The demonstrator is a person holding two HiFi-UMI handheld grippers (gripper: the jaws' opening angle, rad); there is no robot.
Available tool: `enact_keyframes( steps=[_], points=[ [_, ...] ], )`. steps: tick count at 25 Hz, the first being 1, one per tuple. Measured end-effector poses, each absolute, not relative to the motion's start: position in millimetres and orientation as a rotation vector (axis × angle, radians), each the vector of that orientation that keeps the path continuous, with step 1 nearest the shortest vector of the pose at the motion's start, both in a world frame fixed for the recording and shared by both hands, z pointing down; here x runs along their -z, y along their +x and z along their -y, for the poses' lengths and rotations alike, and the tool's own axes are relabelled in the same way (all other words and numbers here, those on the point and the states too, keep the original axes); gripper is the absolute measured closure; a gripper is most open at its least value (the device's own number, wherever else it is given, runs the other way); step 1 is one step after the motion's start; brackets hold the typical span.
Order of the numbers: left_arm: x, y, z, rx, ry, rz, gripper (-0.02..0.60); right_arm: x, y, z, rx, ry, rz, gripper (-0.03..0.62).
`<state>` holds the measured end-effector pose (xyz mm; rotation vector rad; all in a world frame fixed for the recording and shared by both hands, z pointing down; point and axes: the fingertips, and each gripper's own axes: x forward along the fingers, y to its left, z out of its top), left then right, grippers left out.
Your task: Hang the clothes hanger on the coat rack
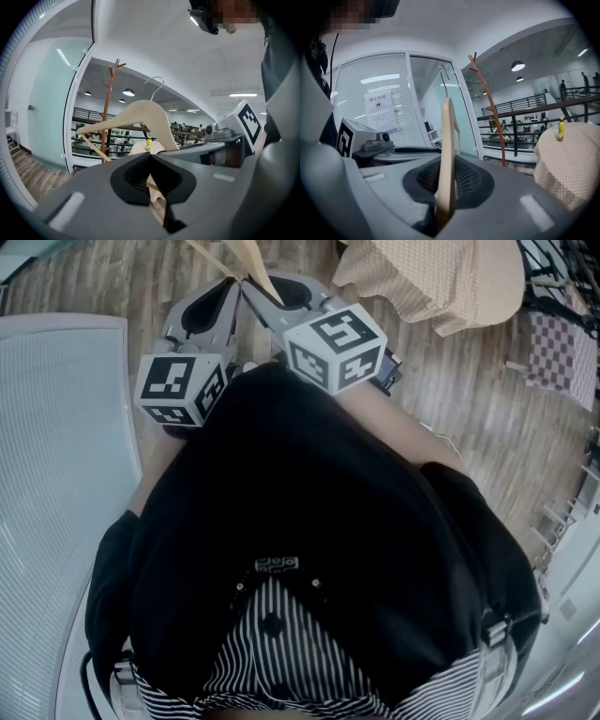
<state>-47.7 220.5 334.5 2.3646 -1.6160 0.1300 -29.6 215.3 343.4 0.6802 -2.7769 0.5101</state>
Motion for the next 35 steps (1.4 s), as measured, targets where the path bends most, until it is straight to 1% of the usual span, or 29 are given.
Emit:
enact_keyframes(
  steps=[5,12,20,28,35],
  points=[
    [-338,-78,-215,-0.107,2.324,1.645,0.578,-346,-59,-211,-0.508,0.626,2.773,0.549],
    [-359,-93,-193,-0.097,2.274,1.678,0.578,-367,-75,-187,-0.519,0.567,2.763,0.549],
    [-349,-114,-125,-0.083,2.225,1.745,0.578,-357,-96,-119,-0.5,0.488,2.773,0.549],
    [-342,-116,-49,-0.07,2.202,1.784,0.579,-350,-98,-41,-0.485,0.446,2.78,0.549],
    [-317,-91,10,-0.077,2.178,1.816,0.58,-326,-75,19,-0.485,0.392,2.794,0.549]
  ],
)
